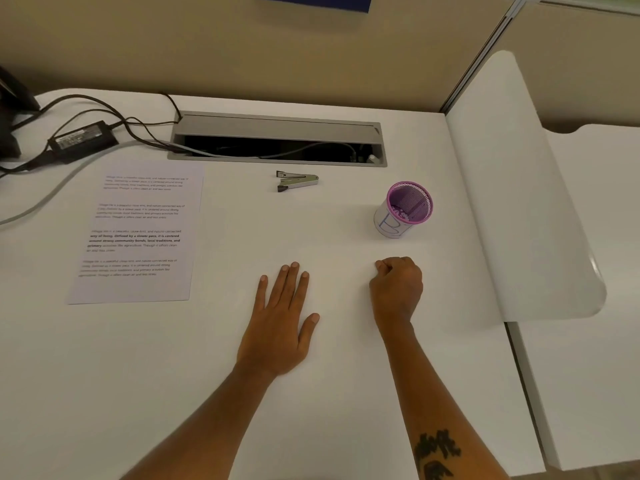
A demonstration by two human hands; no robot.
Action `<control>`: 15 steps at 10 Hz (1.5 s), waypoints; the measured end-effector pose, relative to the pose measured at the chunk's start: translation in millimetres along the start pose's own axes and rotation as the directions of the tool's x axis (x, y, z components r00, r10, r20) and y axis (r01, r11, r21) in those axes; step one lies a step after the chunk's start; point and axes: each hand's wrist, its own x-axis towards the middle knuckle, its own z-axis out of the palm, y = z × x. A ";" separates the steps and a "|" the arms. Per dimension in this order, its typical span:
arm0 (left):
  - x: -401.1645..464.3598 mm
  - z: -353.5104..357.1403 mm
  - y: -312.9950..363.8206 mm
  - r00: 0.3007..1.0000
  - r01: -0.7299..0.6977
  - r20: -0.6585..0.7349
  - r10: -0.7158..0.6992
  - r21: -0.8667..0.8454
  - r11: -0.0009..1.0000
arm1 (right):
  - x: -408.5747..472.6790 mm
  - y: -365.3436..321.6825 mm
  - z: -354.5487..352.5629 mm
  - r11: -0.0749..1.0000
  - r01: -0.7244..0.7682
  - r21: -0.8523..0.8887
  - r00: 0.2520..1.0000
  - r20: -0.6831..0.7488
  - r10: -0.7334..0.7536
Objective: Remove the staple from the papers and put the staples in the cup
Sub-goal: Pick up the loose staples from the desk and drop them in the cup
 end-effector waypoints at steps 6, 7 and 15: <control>-1.0 -1.8 -0.4 1.000 -0.008 -0.009 0.008 -0.011 1.000 | 15.3 -4.1 -36.1 0.995 0.098 0.012 0.976 0.195 -0.098; -0.9 -1.7 -0.1 1.000 -0.008 -0.001 0.008 -0.001 1.000 | 34.5 -22.7 -64.9 0.993 0.109 0.053 0.981 0.158 -0.116; -1.1 -1.4 -0.8 1.000 -0.009 -0.012 0.009 -0.020 1.000 | 124.9 -40.8 -96.5 0.966 0.234 0.107 0.972 0.013 -0.237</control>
